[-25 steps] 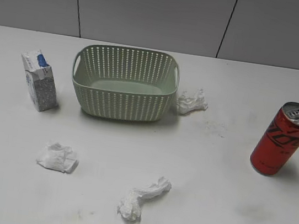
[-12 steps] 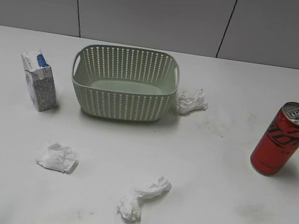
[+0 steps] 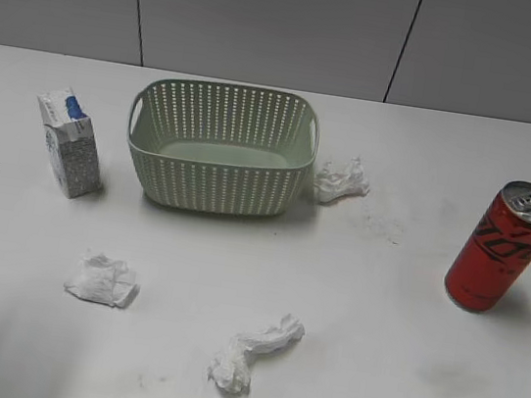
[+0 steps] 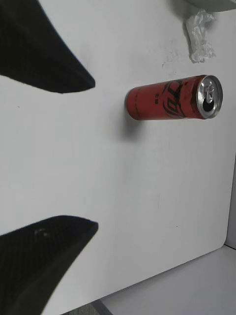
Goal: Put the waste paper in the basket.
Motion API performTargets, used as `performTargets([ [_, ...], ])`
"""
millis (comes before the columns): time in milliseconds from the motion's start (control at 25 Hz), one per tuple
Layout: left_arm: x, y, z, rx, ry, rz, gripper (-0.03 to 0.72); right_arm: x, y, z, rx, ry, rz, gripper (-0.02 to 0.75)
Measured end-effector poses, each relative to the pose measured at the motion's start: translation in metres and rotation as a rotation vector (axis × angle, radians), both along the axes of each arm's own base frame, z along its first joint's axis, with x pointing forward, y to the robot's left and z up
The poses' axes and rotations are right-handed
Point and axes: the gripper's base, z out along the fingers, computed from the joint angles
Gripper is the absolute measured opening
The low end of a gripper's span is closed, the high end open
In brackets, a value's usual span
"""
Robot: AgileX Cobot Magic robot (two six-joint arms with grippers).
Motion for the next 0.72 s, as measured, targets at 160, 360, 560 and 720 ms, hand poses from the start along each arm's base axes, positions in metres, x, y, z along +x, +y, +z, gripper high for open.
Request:
performTargets([
  [160, 0.031, -0.018, -0.012, 0.091, 0.081, -0.078, 0.575, 0.0, 0.0, 0.0, 0.0, 0.0, 0.0, 0.589],
  [360, 0.053, -0.051, -0.036, 0.199, 0.164, -0.202, 0.571, 0.0, 0.0, 0.0, 0.0, 0.0, 0.0, 0.589],
  [560, 0.077, -0.071, -0.074, 0.258, 0.273, -0.232, 0.571, 0.0, 0.0, 0.0, 0.0, 0.0, 0.0, 0.589],
  [720, 0.091, -0.078, -0.099, 0.284, 0.306, -0.233, 0.571, 0.0, 0.0, 0.0, 0.001, 0.0, 0.0, 0.589],
])
